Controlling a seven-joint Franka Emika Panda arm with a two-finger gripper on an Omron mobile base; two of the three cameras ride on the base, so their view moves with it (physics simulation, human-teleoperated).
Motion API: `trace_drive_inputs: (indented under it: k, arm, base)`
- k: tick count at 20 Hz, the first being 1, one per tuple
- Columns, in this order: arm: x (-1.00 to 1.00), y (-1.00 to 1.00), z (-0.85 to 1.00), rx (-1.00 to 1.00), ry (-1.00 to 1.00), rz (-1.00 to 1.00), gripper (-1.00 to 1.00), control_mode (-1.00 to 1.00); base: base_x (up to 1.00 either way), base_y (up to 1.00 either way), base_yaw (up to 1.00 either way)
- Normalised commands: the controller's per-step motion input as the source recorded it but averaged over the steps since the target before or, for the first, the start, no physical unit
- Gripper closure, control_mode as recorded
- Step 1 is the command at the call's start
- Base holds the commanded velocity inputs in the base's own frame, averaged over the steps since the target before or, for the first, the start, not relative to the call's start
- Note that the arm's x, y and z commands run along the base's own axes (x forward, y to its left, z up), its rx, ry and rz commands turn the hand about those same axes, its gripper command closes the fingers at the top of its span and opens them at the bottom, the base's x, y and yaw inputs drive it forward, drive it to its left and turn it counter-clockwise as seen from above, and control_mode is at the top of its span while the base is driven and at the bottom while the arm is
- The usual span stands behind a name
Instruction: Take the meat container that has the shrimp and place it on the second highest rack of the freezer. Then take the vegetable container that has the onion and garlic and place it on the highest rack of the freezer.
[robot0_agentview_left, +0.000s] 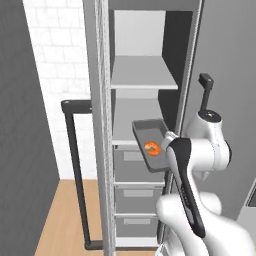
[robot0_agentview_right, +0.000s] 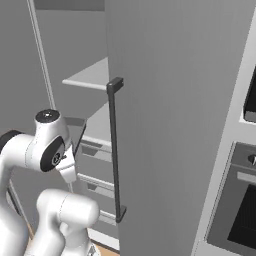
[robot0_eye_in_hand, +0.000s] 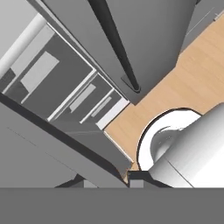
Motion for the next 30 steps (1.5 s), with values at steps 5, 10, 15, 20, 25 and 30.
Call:
trace_drive_inputs:
  k: [5, 10, 15, 20, 25, 30]
  arm:
    - [0.53, 0.07, -0.03, 0.00, 0.01, -0.14, 1.00, -1.00]
    - [1.00, 0.06, -0.08, -0.01, 0.03, -0.31, 1.00, -1.00]
    - [0.97, 0.06, -0.31, 0.00, 0.09, -0.19, 1.00, -1.00]
    - [0.73, 0.12, -0.35, 0.00, 0.10, -0.01, 1.00, -1.00]
    - [0.73, 0.00, -0.02, -0.03, 0.00, -0.01, 1.00, -1.00]
    - [0.57, 0.00, -0.26, -0.04, 0.00, -0.01, 1.00, -1.00]
  base:
    - [0.26, 0.00, -0.05]
    - [0.00, 0.00, 0.00]
    - [0.00, 0.00, 0.00]
    - [0.00, 0.00, 0.00]
    - [0.00, 0.00, 0.00]
    - [0.00, 0.00, 0.00]
